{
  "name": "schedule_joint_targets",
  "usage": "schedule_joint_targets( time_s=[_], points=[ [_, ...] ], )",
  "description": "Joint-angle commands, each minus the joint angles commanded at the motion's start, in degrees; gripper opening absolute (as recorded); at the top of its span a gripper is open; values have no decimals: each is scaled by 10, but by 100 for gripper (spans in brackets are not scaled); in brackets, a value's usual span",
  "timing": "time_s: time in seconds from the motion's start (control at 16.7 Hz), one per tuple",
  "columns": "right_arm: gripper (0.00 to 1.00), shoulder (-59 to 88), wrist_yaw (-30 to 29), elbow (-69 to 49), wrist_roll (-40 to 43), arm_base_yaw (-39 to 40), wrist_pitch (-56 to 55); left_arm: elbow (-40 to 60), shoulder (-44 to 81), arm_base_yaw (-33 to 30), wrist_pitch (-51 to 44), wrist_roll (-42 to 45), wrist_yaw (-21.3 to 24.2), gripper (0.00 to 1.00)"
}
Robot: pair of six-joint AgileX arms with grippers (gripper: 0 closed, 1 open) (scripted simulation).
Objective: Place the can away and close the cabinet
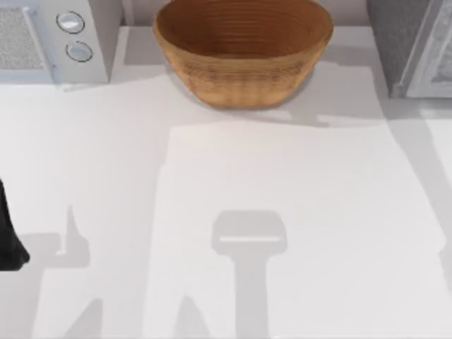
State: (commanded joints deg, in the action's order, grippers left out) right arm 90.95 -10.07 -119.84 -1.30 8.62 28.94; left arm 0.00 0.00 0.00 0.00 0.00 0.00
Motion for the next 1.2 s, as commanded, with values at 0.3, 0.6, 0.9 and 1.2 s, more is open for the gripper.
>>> schedule_joint_targets(
  time_s=[0.3, 0.6, 0.9, 1.2],
  points=[
    [0, 150, 16, -206, 0, -14, 52, 0, 0, 0, 0, 0, 0, 100],
    [0, 264, 28, -358, 2, -28, 92, 0, 0, 0, 0, 0, 0, 100],
    [0, 288, 30, -388, 3, -31, 100, 0, 0, 0, 0, 0, 0, 100],
    [23, 288, 30, -388, 3, -31, 100, 0, 0, 0, 0, 0, 0, 100]
  ],
)
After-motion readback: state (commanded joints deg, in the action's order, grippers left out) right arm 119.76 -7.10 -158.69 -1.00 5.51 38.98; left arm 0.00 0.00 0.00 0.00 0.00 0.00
